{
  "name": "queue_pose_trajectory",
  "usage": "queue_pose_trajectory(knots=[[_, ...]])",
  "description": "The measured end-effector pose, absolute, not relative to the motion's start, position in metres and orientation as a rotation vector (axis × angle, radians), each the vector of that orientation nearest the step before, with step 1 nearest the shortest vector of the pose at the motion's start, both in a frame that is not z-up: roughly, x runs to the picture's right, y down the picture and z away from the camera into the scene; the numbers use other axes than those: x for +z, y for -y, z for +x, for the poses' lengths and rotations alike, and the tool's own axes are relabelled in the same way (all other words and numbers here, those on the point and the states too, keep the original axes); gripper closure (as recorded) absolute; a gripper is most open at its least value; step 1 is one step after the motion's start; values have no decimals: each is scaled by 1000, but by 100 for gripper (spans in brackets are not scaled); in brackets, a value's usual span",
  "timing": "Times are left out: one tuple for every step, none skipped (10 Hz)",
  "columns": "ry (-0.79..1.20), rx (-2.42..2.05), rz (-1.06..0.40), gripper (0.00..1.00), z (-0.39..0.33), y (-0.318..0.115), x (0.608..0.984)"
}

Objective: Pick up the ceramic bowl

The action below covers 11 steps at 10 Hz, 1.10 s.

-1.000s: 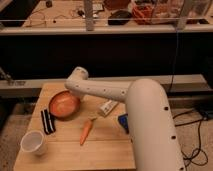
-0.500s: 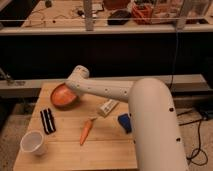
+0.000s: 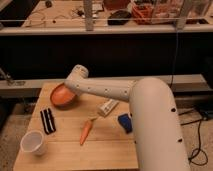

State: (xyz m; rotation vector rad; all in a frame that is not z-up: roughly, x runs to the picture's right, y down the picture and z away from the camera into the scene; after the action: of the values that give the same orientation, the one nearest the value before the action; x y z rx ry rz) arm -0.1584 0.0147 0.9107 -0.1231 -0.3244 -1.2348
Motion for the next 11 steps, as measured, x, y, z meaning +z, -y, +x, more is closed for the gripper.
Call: queue_pose_trajectory(knots=[[326, -1236, -117, 97, -160, -13, 909], [327, -1241, -112, 97, -160, -12, 908], [329, -1244, -107, 97, -161, -11, 907], [328, -1249, -101, 97, -162, -8, 906], [328, -1254, -94, 97, -164, -7, 905], [327, -1259, -86, 97, -164, -5, 903], [328, -1267, -78, 97, -166, -4, 902], [328, -1272, -71, 97, -166, -3, 901], [328, -1278, -61, 97, -167, -2, 900], [327, -1283, -56, 97, -168, -1, 899], [325, -1294, -44, 97, -169, 1, 898]])
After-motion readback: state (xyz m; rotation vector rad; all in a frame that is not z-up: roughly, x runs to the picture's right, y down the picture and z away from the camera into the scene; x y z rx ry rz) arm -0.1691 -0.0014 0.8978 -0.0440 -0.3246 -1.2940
